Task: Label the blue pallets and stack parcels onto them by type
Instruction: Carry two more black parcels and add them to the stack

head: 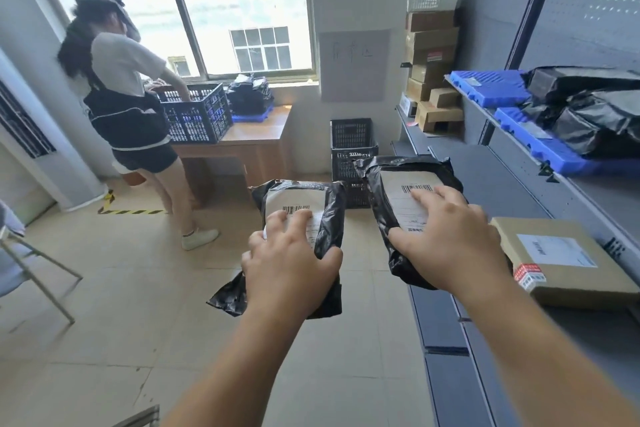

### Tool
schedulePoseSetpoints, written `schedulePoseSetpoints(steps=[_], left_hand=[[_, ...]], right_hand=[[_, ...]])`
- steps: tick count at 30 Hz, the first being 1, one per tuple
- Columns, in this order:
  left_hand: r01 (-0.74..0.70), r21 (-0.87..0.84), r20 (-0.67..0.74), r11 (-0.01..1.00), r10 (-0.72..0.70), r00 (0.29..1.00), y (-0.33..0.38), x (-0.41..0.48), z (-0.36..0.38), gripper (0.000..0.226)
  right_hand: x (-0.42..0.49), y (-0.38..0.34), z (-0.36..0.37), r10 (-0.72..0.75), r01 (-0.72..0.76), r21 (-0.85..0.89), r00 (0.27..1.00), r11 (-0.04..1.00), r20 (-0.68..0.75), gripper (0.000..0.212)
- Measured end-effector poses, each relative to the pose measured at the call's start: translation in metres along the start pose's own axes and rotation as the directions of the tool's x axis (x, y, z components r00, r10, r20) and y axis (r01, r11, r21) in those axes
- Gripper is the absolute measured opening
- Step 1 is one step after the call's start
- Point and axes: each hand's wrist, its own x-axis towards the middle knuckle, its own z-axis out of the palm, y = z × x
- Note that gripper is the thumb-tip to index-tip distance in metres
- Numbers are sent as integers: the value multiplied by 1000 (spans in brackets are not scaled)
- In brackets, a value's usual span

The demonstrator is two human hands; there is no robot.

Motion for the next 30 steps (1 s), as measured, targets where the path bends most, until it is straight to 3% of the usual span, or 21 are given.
schedulePoseSetpoints(steps=[11,21,30], left_hand=[[0,-12,-11,1000,0,1000,29,166,48,71],[-112,-38,22,993,113,993,33,348,81,66],[-190,-67,75,980,194,978,68,451,112,66]], right_hand=[[153,-13,44,0,0,-5,1000,1000,2,72],[301,-60,79,102,-103,-13,991,995,-89,73],[397,-57,96,176,-181,-42,979,983,-102,72]])
